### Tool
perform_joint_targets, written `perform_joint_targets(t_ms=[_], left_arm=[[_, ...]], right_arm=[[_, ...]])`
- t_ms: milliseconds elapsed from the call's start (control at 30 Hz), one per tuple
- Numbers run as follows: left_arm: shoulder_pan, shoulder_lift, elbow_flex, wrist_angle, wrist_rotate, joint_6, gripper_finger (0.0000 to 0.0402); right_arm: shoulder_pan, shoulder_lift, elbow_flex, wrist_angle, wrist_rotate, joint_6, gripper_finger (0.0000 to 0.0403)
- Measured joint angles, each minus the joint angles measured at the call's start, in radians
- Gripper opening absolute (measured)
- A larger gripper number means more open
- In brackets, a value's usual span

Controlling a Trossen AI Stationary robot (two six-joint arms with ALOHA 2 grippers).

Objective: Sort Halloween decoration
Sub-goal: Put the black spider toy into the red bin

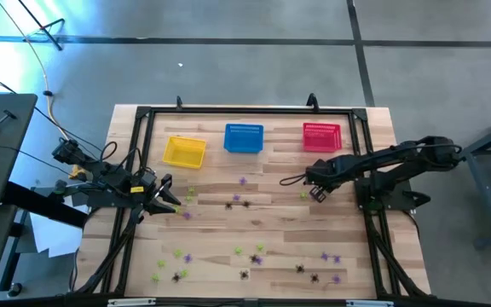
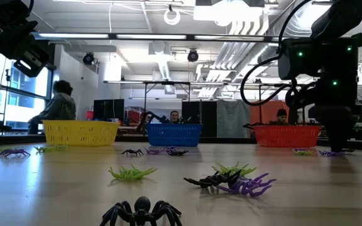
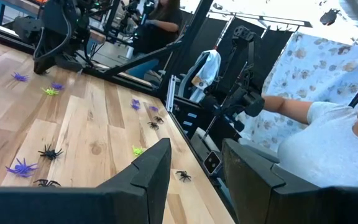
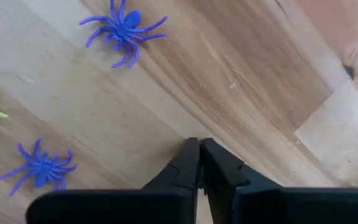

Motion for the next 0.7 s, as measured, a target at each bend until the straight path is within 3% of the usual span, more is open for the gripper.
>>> perform_joint_targets(t_ms=[233, 400, 700], left_arm=[[0.000, 0.000, 0.000, 0.000, 0.000, 0.000, 0.0133], [0.000, 0.000, 0.000, 0.000, 0.000, 0.000, 0.0133], [0.000, 0.000, 0.000, 0.000, 0.000, 0.001, 0.0133]], right_arm=[[0.000, 0.000, 0.008, -0.016, -0.016, -0.004, 0.0003], [0.001, 0.004, 0.061, -0.126, -0.049, -0.032, 0.0001], [-0.003, 0.001, 0.224, -0.248, 0.012, -0.077, 0.0000]])
